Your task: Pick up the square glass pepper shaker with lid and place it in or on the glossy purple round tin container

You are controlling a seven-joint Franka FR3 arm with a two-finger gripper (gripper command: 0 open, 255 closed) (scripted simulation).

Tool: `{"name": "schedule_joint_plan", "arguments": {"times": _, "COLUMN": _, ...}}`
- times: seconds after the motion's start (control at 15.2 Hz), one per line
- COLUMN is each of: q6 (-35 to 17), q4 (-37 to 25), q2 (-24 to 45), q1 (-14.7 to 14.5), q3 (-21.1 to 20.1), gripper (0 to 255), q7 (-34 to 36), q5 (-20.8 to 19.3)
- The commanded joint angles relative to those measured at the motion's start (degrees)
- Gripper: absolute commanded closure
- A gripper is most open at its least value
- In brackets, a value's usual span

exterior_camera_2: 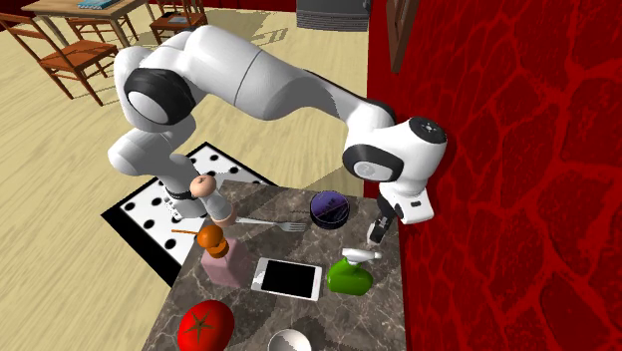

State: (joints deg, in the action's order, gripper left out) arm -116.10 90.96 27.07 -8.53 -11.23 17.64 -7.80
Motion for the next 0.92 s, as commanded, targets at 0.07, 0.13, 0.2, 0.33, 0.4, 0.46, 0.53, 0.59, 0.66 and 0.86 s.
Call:
{"name": "schedule_joint_plan", "arguments": {"times": 0.07, "q6": -0.31, "q4": 0.09, "q2": 0.2, "q1": -0.04, "q3": 0.01, "gripper": 0, "q7": 0.07, "q5": -0.05}}
{"name": "schedule_joint_plan", "arguments": {"times": 0.13, "q6": -0.31, "q4": 0.09, "q2": 0.2, "q1": -0.04, "q3": 0.01, "gripper": 0, "q7": 0.07, "q5": -0.05}}
{"name": "schedule_joint_plan", "arguments": {"times": 0.2, "q6": -0.31, "q4": 0.09, "q2": 0.2, "q1": -0.04, "q3": 0.01, "gripper": 0, "q7": 0.07, "q5": -0.05}}
{"name": "schedule_joint_plan", "arguments": {"times": 0.33, "q6": -0.31, "q4": 0.09, "q2": 0.2, "q1": -0.04, "q3": 0.01, "gripper": 0, "q7": 0.07, "q5": -0.05}}
{"name": "schedule_joint_plan", "arguments": {"times": 0.4, "q6": -0.31, "q4": 0.09, "q2": 0.19, "q1": -0.04, "q3": 0.01, "gripper": 0, "q7": 0.07, "q5": -0.05}}
{"name": "schedule_joint_plan", "arguments": {"times": 0.46, "q6": -0.31, "q4": 0.09, "q2": 0.19, "q1": -0.04, "q3": 0.01, "gripper": 255, "q7": 0.07, "q5": -0.05}}
{"name": "schedule_joint_plan", "arguments": {"times": 0.53, "q6": -0.31, "q4": 0.09, "q2": 0.19, "q1": -0.04, "q3": 0.01, "gripper": 255, "q7": 0.07, "q5": -0.05}}
{"name": "schedule_joint_plan", "arguments": {"times": 0.59, "q6": -0.31, "q4": 0.09, "q2": 0.19, "q1": -0.04, "q3": 0.01, "gripper": 255, "q7": 0.07, "q5": -0.05}}
{"name": "schedule_joint_plan", "arguments": {"times": 0.66, "q6": -0.31, "q4": 0.09, "q2": 0.19, "q1": -0.04, "q3": 0.01, "gripper": 255, "q7": 0.07, "q5": -0.05}}
{"name": "schedule_joint_plan", "arguments": {"times": 0.86, "q6": -0.3, "q4": 0.08, "q2": 0.2, "q1": -0.04, "q3": 0.01, "gripper": 255, "q7": 0.07, "q5": -0.05}}
